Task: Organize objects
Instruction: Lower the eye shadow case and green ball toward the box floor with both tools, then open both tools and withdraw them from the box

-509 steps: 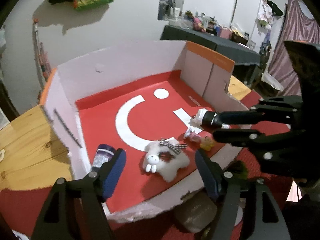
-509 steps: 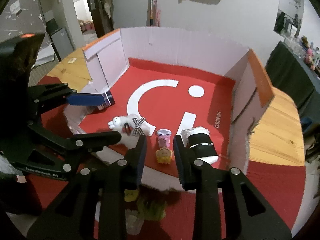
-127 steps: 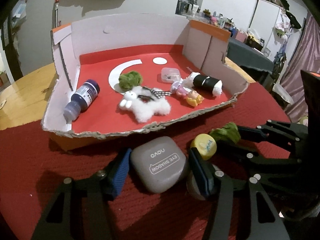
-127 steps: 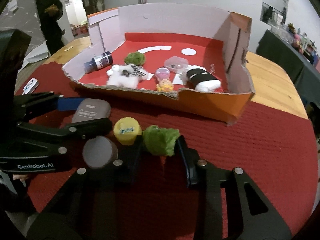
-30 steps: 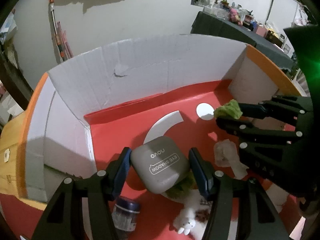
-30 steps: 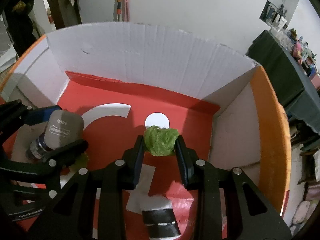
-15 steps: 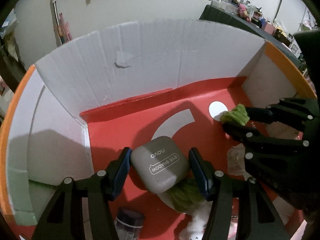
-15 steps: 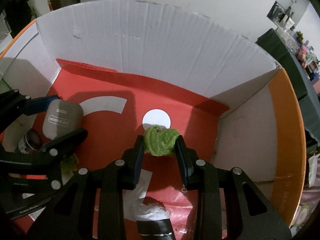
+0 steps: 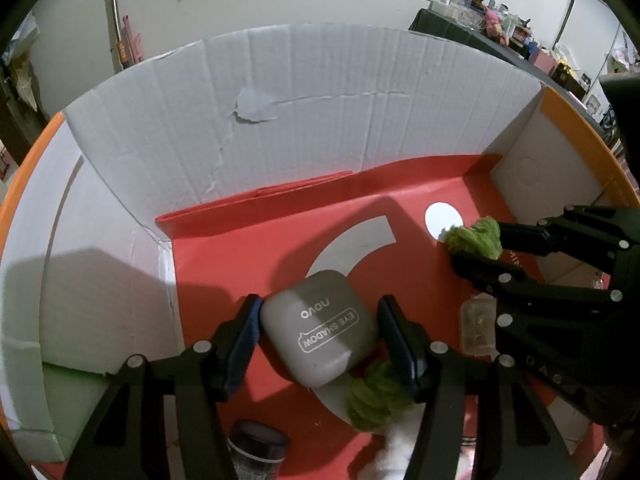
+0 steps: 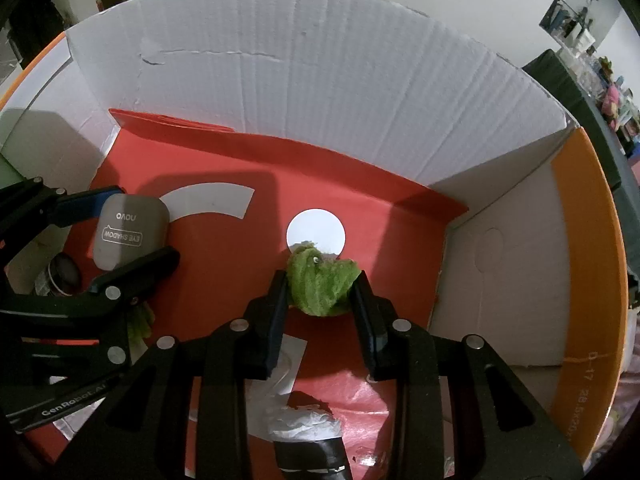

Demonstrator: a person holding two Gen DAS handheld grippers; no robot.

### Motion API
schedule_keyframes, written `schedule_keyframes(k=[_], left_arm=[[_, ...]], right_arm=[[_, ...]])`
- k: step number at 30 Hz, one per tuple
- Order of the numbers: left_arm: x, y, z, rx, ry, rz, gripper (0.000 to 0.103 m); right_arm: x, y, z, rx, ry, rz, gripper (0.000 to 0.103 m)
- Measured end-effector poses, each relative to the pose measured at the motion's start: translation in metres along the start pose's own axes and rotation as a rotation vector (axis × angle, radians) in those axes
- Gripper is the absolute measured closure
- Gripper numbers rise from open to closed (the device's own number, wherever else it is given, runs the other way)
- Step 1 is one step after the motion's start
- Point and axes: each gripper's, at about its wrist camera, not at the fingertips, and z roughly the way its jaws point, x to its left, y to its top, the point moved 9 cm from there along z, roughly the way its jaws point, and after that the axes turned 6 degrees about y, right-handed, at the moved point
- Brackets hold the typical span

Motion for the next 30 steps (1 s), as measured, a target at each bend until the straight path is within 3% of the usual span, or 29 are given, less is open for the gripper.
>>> schedule_keyframes(k=[10, 14, 30], left_arm=[[-0.002, 0.006, 0.002, -0.007, 0.001, -0.01, 0.04], [-0.001, 0.006, 0.0, -0.011, -0.004, -0.012, 0.038], [-0.002, 0.007, -0.013, -0.039, -0.005, -0.014, 0.036]], right_arm=[[-0.001, -0.003, -0.002, 0.001, -0.001, 0.005, 0.071], [0.0, -0.005, -0.004, 0.001, -0.001, 0.011, 0.057], [0.016, -0.015, -0.021, -0.041, -0.029, 0.009, 0.057]])
